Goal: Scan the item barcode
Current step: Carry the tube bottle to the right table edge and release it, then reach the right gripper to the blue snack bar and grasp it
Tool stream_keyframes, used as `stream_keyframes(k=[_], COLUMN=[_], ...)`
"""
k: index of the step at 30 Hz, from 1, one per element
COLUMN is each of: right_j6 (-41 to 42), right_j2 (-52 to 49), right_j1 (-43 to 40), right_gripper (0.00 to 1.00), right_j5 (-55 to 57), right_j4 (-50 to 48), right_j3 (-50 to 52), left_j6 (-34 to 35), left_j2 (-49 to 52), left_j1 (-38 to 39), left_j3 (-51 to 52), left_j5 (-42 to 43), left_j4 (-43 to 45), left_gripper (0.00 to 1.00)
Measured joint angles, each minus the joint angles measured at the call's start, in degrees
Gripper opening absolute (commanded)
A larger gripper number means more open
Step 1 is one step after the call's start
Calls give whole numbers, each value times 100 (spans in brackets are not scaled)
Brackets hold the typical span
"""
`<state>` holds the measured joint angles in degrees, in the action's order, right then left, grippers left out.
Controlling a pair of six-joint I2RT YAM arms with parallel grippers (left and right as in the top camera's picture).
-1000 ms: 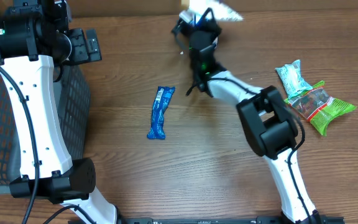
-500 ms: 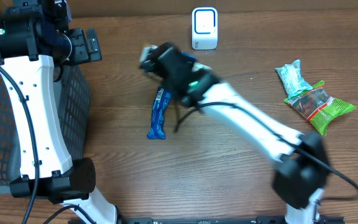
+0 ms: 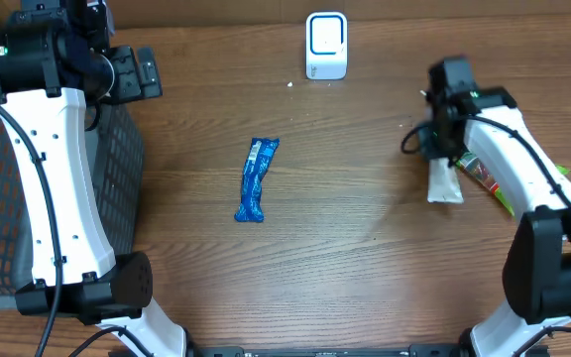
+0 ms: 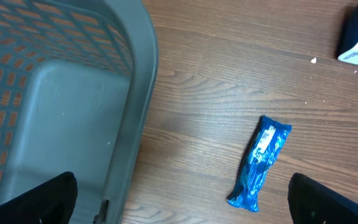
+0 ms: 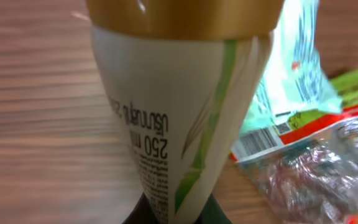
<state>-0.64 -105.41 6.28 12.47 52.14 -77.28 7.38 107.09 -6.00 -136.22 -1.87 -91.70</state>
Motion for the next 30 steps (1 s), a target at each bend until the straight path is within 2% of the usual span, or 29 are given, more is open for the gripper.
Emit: stream_keyframes(k=[1,2,3,4,9,11,15,18,20,23,26,28,30], right_j6=[4,2,4,-15,44,138,470,946,1180,1394,2114,2942,3375], right_j2=[-9,-9,-7,-9,-9,-9,37,120,299,286,164,-160,-433], right_j1=[-127,-188,-256,-310,-487,-476,-428,-317,-61,483,1091,1744,2063], right_gripper=[4,20,55,100,100,100,100,100,100,97,96,96,96], right_j5=[63,118,170,219,380,229,-621,-1974,-3235,-3926,-4072,-4026,-4011], right_j4=[-146,-275,-498,-713,-881,-588,249,472,192,-247,-1023,-1386,-1565], right_j3=[221,337,494,634,748,595,-590,-1611,-1899,-1812,-1377,-964,-750], left_j6=[-2,-2,-2,-2,-2,-2,-2,-2,-2,-2,-2,-2,0], left_j2=[0,0,0,0,0,0,0,0,0,0,-2,-2,-4], left_j1=[0,0,0,0,0,0,0,0,0,0,0,0,0], left_j3=[0,0,0,0,0,0,0,0,0,0,0,0,0], left_j5=[-2,0,-2,-2,0,-2,0,0,-2,-2,0,-2,-2], left_j4=[0,-9,-7,-2,-4,-7,0,-7,-2,-4,-2,-4,-4], left_gripper=[100,100,100,100,100,100,100,100,100,100,100,100,99])
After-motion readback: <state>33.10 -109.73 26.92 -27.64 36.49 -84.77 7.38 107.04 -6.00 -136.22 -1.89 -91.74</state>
